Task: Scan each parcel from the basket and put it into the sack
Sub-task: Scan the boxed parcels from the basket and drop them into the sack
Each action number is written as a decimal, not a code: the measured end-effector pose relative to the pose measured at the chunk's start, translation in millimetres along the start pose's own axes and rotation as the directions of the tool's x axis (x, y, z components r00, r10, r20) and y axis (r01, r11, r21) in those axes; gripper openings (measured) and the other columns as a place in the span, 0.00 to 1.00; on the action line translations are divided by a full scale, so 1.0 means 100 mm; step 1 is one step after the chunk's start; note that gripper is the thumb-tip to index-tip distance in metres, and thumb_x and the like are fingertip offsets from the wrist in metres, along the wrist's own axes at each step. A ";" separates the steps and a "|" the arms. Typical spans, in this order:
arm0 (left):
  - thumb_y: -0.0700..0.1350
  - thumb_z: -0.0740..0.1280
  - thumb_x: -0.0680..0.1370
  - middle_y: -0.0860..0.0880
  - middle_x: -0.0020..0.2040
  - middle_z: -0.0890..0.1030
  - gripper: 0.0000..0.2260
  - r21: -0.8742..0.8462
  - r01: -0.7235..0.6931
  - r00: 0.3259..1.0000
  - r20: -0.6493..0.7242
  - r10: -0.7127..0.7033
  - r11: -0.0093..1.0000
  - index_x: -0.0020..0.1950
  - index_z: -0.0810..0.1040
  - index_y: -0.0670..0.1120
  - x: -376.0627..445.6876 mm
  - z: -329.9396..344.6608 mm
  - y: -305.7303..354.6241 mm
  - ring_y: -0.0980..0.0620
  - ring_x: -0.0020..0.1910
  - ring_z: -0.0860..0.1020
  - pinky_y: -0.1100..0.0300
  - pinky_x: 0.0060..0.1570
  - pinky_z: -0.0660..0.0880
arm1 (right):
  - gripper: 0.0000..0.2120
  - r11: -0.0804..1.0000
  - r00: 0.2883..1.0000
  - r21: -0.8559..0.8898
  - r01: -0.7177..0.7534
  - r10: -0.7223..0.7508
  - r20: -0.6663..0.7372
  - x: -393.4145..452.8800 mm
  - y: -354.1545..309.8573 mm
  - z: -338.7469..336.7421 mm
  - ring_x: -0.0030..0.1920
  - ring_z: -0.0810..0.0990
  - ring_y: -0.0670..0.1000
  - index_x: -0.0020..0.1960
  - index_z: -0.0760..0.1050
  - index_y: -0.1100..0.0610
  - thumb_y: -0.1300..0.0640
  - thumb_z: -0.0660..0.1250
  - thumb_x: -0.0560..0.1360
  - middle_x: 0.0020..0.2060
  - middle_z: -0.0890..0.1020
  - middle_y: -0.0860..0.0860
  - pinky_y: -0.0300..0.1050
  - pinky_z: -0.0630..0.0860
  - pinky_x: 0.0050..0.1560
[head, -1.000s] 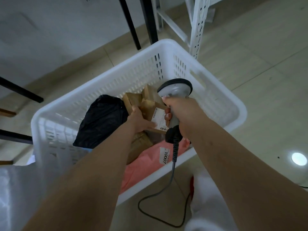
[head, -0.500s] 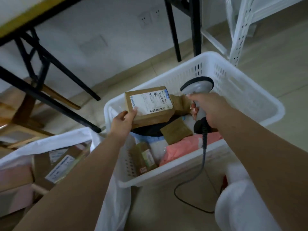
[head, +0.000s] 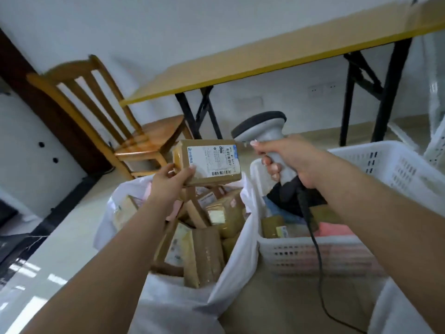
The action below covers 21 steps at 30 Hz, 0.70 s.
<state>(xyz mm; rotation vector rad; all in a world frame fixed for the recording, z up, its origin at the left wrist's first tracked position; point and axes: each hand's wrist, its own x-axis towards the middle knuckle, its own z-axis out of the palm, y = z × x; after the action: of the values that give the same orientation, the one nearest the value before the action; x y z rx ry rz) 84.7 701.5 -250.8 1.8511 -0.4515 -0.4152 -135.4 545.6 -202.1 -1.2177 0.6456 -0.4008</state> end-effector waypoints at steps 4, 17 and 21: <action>0.52 0.79 0.67 0.48 0.55 0.83 0.27 -0.088 -0.033 0.994 -0.105 0.023 0.996 0.63 0.77 0.45 -0.18 -0.70 0.02 0.49 0.53 0.83 0.50 0.60 0.77 | 0.10 0.993 0.994 -0.114 0.028 -0.016 0.107 -0.28 -0.33 0.55 0.20 0.65 0.44 0.43 0.73 0.58 0.54 0.71 0.75 0.25 0.72 0.49 0.35 0.65 0.23; 0.62 0.79 0.61 0.49 0.60 0.81 0.39 -0.186 0.070 0.923 -0.360 -0.134 0.980 0.70 0.74 0.50 -0.31 -1.76 -0.21 0.49 0.55 0.80 0.51 0.59 0.77 | 0.09 0.951 0.971 -0.298 0.080 -0.006 0.239 -0.67 -0.57 1.34 0.22 0.66 0.45 0.48 0.77 0.61 0.55 0.71 0.74 0.26 0.74 0.50 0.37 0.66 0.21; 0.61 0.79 0.62 0.49 0.58 0.82 0.38 -0.178 0.066 0.922 -0.365 -0.128 0.982 0.68 0.75 0.50 -0.30 -1.76 -0.25 0.50 0.54 0.81 0.51 0.59 0.78 | 0.08 0.949 0.970 -0.309 0.067 0.010 0.242 -0.66 -0.56 1.34 0.21 0.66 0.45 0.47 0.77 0.61 0.56 0.71 0.75 0.26 0.73 0.50 0.36 0.65 0.20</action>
<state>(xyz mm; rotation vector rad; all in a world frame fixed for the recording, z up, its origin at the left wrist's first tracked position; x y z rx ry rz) 147.9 867.4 -218.2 1.7454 -0.0615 -0.1499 -95.4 665.9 -105.5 -1.5550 0.4927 -0.1710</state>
